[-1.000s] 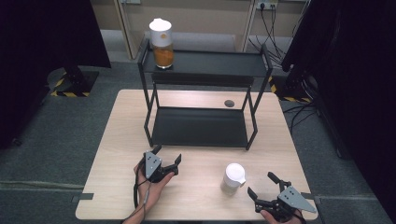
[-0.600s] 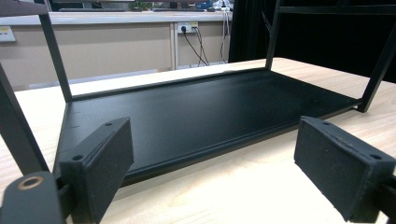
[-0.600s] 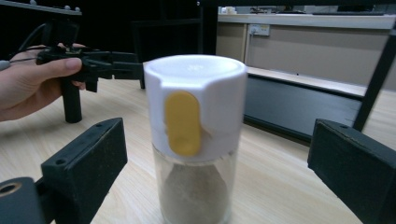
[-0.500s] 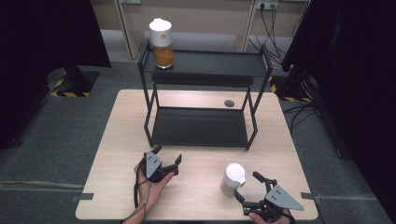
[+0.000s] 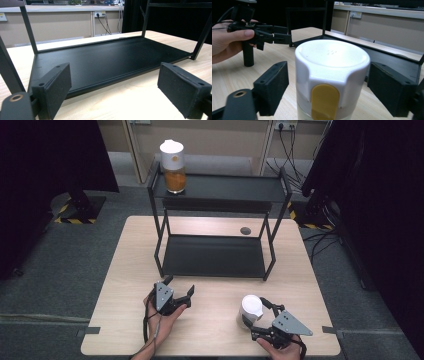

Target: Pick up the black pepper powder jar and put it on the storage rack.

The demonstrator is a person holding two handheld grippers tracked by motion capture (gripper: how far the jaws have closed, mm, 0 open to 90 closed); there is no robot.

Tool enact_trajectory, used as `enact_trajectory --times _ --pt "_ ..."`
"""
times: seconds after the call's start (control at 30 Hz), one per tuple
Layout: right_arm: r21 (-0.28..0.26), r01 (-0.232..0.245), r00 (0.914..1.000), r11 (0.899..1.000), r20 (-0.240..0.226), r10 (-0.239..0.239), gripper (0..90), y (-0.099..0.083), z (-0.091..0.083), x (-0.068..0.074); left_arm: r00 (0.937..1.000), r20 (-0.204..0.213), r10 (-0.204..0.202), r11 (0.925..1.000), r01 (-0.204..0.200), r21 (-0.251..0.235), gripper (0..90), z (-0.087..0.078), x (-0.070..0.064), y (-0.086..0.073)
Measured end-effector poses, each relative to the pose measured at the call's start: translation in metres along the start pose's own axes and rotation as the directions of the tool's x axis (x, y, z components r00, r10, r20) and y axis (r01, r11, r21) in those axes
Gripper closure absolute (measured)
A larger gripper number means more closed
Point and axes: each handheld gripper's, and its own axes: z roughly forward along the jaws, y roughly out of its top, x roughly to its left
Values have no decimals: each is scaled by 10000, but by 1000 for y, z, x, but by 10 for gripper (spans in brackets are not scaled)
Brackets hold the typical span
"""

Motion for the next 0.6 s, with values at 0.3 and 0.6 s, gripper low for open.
enact_trajectory --times 0.3,0.6 --pt "137 -5 10000 9999 -13 5 278 -1 7 -2 10000 9 44 10000 -44 -16 114 0 0 0" --pt "115 -177 9998 9998 -70 177 306 -2 6 -2 9999 23 106 9999 -106 -14 115 0 -1 0"
